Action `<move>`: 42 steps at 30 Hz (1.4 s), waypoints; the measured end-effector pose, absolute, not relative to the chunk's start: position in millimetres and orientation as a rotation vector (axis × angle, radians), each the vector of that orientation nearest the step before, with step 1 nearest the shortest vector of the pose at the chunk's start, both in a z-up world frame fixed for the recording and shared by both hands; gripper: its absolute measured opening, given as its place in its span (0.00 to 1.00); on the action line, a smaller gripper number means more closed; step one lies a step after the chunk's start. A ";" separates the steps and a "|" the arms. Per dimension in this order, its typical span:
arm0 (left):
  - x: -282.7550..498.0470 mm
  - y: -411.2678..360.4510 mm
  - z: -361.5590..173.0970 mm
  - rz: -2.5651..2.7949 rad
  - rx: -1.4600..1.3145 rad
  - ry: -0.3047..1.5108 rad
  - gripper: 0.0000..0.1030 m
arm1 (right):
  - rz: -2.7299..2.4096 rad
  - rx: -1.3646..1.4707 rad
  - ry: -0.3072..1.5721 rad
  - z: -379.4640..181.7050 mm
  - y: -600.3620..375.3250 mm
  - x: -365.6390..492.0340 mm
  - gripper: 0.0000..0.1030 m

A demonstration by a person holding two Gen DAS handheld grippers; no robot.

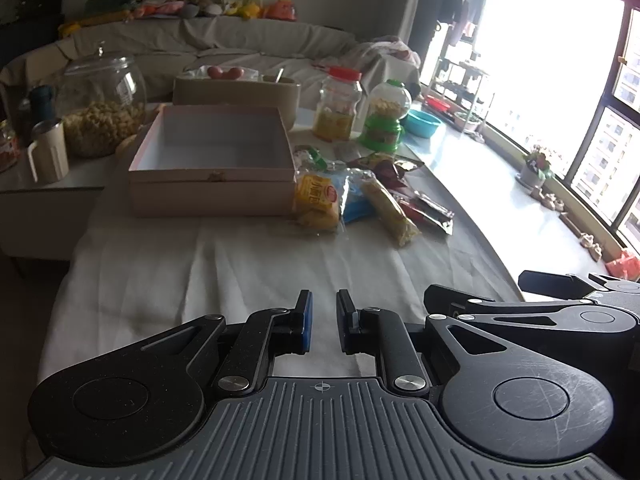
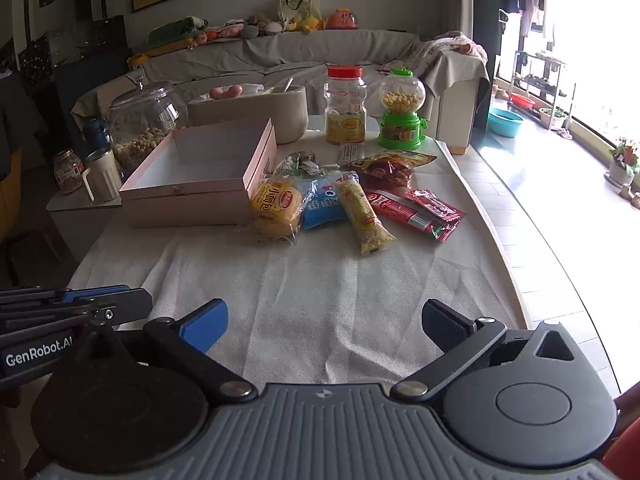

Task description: Organize snacks

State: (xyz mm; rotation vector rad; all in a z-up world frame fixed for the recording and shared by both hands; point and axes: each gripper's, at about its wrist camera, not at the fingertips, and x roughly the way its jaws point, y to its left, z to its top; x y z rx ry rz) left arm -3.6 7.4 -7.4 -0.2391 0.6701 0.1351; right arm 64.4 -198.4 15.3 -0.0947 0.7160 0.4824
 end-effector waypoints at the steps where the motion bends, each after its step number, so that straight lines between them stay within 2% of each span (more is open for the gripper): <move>1: -3.8 7.4 -7.8 0.134 -0.239 0.672 0.16 | 0.482 -0.092 0.714 15.6 -198.9 64.3 1.00; 42: -8.3 9.6 -8.1 0.132 -0.261 0.672 0.16 | 0.480 -0.098 0.715 14.9 -197.2 61.5 1.00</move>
